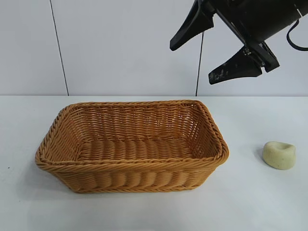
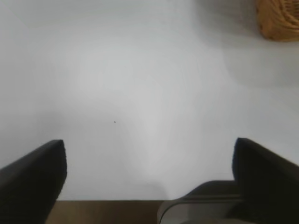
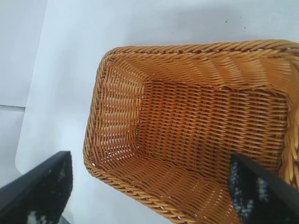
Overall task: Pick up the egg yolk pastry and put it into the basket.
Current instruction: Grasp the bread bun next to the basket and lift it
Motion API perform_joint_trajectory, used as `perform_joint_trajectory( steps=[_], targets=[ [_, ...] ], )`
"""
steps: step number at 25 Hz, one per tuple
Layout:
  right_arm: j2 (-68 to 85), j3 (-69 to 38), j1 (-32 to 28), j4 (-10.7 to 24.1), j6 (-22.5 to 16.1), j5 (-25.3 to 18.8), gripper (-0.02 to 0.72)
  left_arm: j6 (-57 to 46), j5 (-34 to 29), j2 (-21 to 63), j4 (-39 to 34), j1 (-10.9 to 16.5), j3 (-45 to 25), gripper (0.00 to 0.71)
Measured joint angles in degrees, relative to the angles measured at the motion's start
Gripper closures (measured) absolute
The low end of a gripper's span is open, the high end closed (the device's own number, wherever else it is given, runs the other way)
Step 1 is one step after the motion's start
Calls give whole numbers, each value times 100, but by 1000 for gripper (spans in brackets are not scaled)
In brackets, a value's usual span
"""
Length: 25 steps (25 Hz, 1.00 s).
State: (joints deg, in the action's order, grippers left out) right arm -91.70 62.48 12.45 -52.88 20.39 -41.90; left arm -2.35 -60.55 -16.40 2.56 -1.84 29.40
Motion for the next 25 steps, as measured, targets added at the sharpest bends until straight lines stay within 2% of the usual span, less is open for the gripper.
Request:
perform_joint_trajectory(
  steps=[7, 9, 11, 14, 21, 25],
  targets=[
    [0, 66, 0, 88, 0, 0, 59, 180, -42, 968, 57, 0, -68, 18],
    [0, 186, 0, 198, -29, -12, 59, 187, -49, 1064, 59, 0, -68, 18],
    [0, 343, 0, 454, -179, -40, 59, 187, -57, 1093, 65, 0, -68, 18],
    [0, 618, 0, 1129, -585, -122, 59, 187, -57, 1121, 65, 0, -68, 18],
    [5, 1189, 0, 3497, -1992, -652, 59, 187, -56, 1653, 103, 0, -68, 18],
    [5, 1224, -88, 4483, -2489, -971, 59, 187, -56, 1658, 125, 0, -68, 18]
  ],
)
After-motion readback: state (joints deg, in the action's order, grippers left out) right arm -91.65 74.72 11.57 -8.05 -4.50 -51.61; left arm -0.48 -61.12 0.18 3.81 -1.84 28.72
